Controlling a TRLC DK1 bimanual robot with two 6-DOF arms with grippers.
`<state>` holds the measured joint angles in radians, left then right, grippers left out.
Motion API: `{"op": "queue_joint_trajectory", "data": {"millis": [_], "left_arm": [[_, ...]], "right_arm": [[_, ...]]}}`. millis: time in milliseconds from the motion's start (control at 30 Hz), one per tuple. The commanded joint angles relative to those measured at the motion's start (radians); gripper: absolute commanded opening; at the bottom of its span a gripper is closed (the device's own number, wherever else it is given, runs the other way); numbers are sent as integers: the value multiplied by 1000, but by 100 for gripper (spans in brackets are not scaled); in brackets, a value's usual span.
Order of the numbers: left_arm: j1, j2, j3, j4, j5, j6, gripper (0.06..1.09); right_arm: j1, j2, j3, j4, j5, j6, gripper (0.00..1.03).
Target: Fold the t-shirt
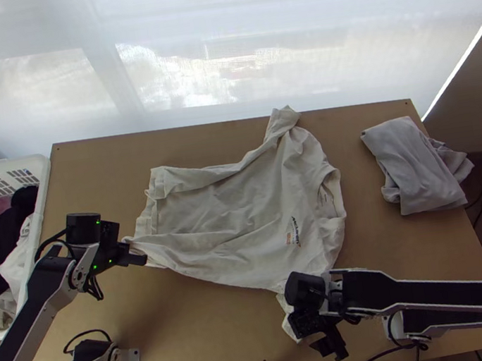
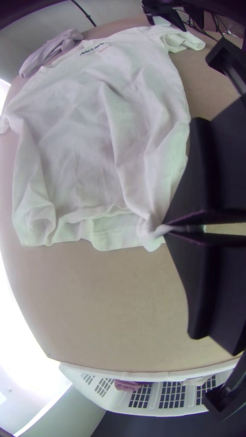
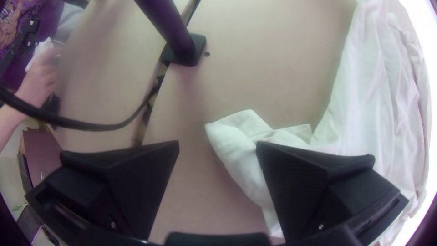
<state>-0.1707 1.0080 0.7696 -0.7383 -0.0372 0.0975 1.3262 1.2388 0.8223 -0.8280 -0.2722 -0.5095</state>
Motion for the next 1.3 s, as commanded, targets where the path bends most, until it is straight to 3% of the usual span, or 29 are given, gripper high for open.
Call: {"op": "queue_joint_trajectory", "data": {"millis": [0, 167, 200, 367, 467, 767, 1067, 1267], "left_arm": [[2, -3, -6, -1, 0, -1, 9], [2, 6, -9, 2, 0, 4, 9], [2, 9, -7, 4, 0, 5, 9], [-1, 21, -4, 11, 0, 5, 9], [-1, 21, -6, 11, 0, 5, 9], [5, 14, -1, 11, -1, 15, 9], [5, 12, 0, 11, 0, 18, 9], [-1, 9, -12, 13, 0, 16, 9]], "right_arm": [[19, 68, -20, 66, -1, -7, 81], [16, 93, -84, 130, 2, -31, 80], [16, 93, -89, 132, 4, -34, 75], [-10, 91, -84, 153, 8, -44, 25], [-22, 80, -69, 156, 33, -38, 3], [-124, -30, -55, 35, 50, -50, 3], [-145, -203, -123, -138, 50, -77, 3], [-148, -305, -230, -163, 54, -87, 4]]}}
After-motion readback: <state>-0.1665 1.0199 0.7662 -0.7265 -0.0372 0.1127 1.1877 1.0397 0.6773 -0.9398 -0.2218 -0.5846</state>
